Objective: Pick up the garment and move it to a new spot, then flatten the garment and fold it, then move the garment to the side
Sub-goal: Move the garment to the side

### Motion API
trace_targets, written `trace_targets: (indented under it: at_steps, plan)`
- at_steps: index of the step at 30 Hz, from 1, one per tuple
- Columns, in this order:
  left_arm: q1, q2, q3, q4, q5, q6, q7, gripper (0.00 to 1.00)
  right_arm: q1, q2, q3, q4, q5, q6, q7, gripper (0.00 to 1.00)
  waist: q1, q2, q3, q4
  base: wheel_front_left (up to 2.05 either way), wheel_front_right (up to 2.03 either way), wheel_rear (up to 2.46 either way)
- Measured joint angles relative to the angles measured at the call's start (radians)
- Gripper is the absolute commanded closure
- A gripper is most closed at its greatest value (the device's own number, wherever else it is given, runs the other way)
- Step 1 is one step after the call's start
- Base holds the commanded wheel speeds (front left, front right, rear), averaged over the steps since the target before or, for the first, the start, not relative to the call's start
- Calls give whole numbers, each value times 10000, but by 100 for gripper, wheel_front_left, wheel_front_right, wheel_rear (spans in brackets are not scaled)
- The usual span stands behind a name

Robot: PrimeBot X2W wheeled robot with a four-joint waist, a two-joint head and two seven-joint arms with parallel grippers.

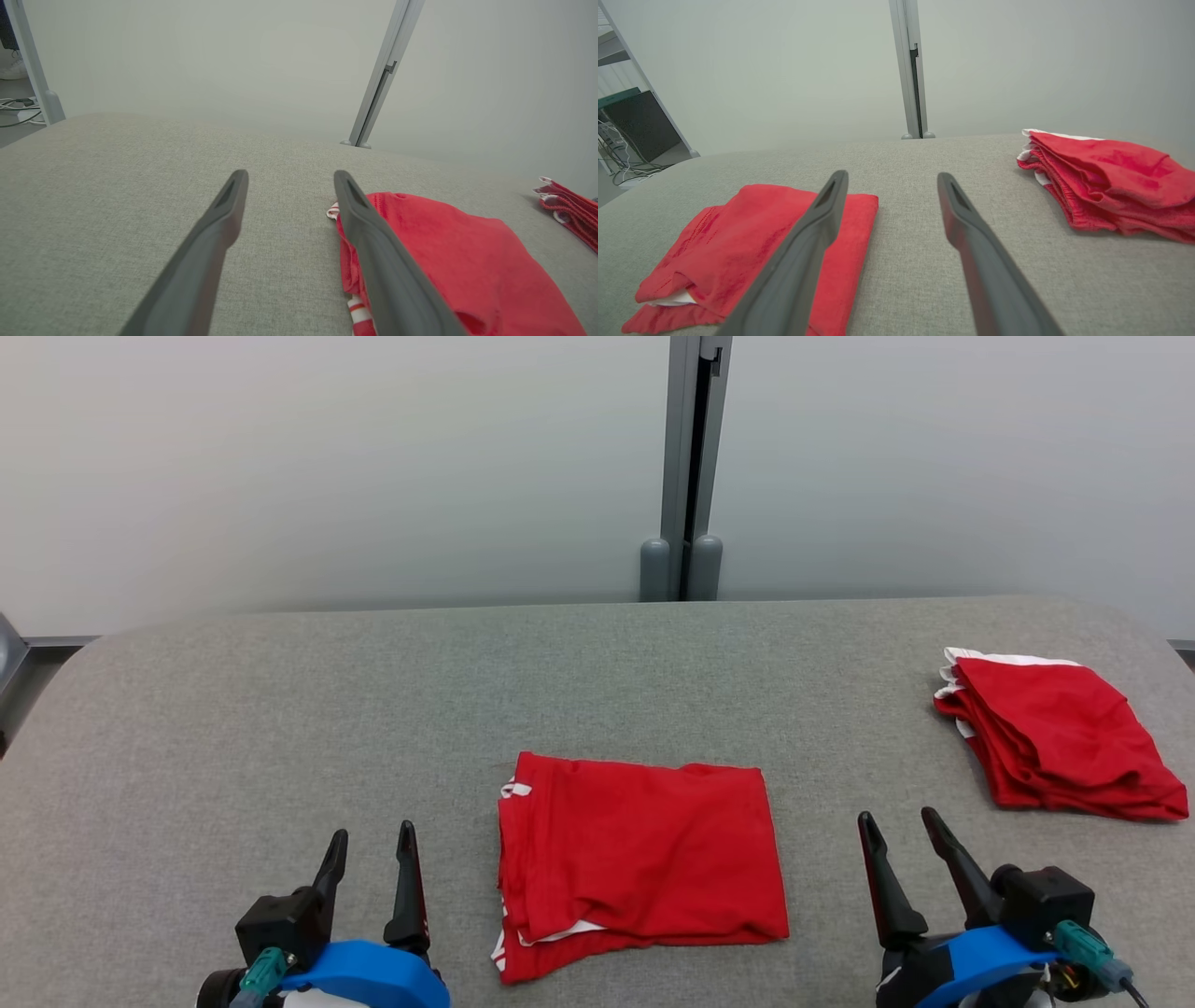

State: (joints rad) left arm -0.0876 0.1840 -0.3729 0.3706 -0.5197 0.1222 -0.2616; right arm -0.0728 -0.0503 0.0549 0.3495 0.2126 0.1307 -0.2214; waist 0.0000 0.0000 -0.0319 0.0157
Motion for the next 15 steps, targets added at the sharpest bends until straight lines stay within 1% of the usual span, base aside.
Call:
trace_targets:
  at_steps: [5,9,11,15]
  plan:
    - [-3,-13,36,-8,59,-29,0,0,-218,0,-316,-98,-437,0,293,0,0,0,63,62,0,0,0]
    - [-22,-12,71,-50,117,-56,0,0,-844,2,-621,-360,-907,0,788,0,0,0,135,159,0,0,0]
    - [-37,-15,81,-92,157,-58,0,0,-1111,0,-742,-380,-1175,0,1244,0,1,0,179,237,0,0,0]
    - [-179,-71,109,-186,199,-84,-2,0,-1456,-59,-564,-107,-1344,0,2483,0,0,0,282,501,0,0,0]
